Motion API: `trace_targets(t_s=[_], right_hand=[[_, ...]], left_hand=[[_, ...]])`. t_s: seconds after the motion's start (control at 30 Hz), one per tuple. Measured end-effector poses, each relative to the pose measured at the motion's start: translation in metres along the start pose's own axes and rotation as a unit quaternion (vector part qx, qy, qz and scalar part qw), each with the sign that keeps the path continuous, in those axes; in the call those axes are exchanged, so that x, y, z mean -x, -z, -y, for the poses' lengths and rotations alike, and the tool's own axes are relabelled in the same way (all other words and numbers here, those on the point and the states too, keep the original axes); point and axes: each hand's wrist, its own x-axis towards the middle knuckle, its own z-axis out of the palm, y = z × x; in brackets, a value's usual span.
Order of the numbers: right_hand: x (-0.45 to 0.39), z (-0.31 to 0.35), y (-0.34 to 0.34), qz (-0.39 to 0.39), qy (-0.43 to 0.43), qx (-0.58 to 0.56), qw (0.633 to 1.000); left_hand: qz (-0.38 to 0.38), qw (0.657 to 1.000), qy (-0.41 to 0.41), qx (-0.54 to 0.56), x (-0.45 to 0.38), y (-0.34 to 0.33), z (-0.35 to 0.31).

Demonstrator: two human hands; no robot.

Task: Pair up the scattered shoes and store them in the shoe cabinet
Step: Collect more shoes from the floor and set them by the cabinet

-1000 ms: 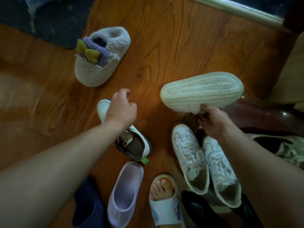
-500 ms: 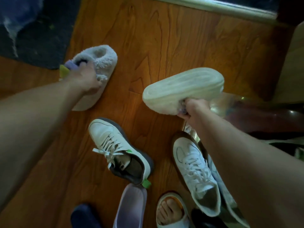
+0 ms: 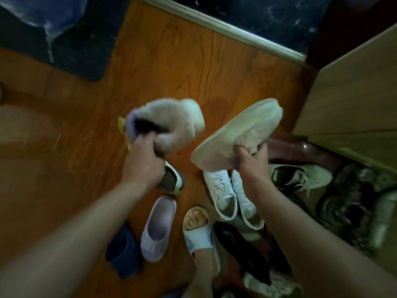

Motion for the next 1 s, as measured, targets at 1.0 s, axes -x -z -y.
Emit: trace_targets(t_s=[1.0], right_hand=[[0.410,-0.116,0.747,-0.040,-0.041,0.397,0.916]], left_hand=[[0.404,0.750,-0.450,-0.266,0.575,-0.178,-0.364]])
